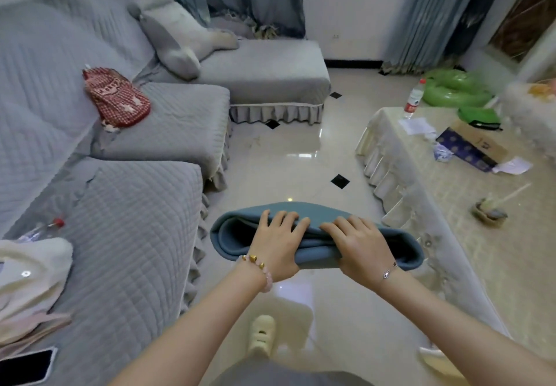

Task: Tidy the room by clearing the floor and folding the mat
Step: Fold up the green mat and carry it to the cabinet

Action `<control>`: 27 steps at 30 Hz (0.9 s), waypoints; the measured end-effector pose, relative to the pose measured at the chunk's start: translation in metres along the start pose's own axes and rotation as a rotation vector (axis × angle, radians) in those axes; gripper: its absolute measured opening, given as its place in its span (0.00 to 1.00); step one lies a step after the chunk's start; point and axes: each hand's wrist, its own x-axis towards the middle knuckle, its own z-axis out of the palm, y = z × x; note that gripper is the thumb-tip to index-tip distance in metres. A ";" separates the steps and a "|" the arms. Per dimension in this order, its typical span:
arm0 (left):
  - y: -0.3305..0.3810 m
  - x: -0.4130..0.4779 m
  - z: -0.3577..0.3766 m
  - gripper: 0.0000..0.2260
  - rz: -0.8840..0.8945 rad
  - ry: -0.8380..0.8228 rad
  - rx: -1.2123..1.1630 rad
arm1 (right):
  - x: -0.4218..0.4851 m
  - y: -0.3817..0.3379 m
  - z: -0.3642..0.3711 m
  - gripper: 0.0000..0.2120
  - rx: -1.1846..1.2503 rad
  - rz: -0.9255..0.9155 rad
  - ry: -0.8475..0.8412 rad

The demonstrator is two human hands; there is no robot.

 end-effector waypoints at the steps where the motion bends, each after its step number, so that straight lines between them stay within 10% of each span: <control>1: -0.018 0.017 0.001 0.32 0.027 0.038 -0.009 | 0.018 0.006 0.005 0.25 -0.006 0.013 0.002; 15: -0.166 0.262 0.000 0.23 0.296 0.286 -0.077 | 0.202 0.137 0.087 0.30 -0.017 0.219 0.044; 27: -0.257 0.532 -0.008 0.23 0.236 0.085 -0.073 | 0.388 0.348 0.175 0.31 0.042 0.209 -0.046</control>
